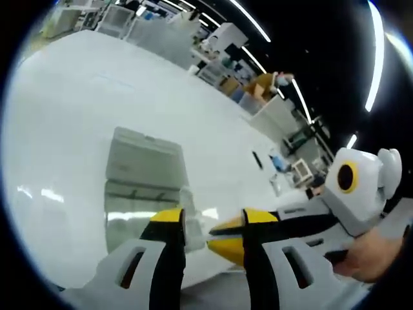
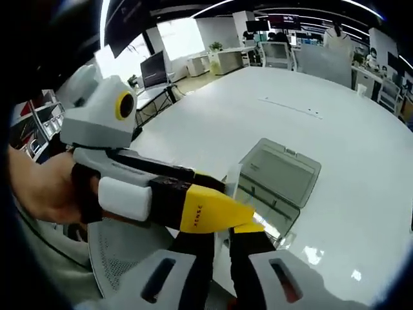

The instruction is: Insert the divider into the dual guide fixture by aligning both edges with the guide slots and pushing it downward to the bottom, including one-sided entry, uneven engagement, binding, and posture correction.

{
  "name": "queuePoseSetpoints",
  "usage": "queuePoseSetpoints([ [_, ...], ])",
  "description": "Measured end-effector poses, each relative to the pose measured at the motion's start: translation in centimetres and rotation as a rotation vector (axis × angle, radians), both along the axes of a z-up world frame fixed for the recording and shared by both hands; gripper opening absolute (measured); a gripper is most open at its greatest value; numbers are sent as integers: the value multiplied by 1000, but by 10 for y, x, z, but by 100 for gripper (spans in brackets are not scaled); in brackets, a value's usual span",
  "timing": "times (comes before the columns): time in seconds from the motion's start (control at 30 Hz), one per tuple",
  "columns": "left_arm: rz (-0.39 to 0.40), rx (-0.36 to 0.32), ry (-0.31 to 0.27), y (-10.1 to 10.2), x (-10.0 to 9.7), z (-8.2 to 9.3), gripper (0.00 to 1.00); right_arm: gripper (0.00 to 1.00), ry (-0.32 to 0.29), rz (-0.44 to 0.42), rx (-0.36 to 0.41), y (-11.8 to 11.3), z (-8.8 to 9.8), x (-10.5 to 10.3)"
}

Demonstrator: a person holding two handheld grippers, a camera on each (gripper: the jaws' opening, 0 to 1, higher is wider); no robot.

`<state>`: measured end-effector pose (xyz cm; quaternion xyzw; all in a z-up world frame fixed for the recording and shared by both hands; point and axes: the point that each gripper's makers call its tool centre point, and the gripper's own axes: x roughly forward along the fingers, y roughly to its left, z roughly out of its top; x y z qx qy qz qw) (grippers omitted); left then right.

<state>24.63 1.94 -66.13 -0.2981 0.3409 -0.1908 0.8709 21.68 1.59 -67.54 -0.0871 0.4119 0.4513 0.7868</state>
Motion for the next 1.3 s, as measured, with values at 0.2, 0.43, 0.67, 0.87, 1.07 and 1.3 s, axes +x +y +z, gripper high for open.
queuePoseSetpoints([
  [0.2, -5, -1, 5, -2, -2, -1, 31, 2, 27, -12, 9, -1, -3, -2],
  [0.43, -13, -15, 12, -3, -5, -3, 31, 0, 79, -39, 27, -4, -6, -4],
  [0.67, -42, -19, 6, -5, -6, -4, 33, 0, 96, -47, 29, -5, -7, -6],
  [0.87, -42, -27, -3, -1, -3, 2, 35, 0, 107, -54, 39, -6, -6, -5],
  [1.07, -35, -42, -37, 7, 1, 15, 38, 0, 175, -99, 107, -8, -4, -5],
  [1.3, -21, -53, -36, 17, 2, 13, 37, 0, 252, -137, 174, -13, 1, -6],
])
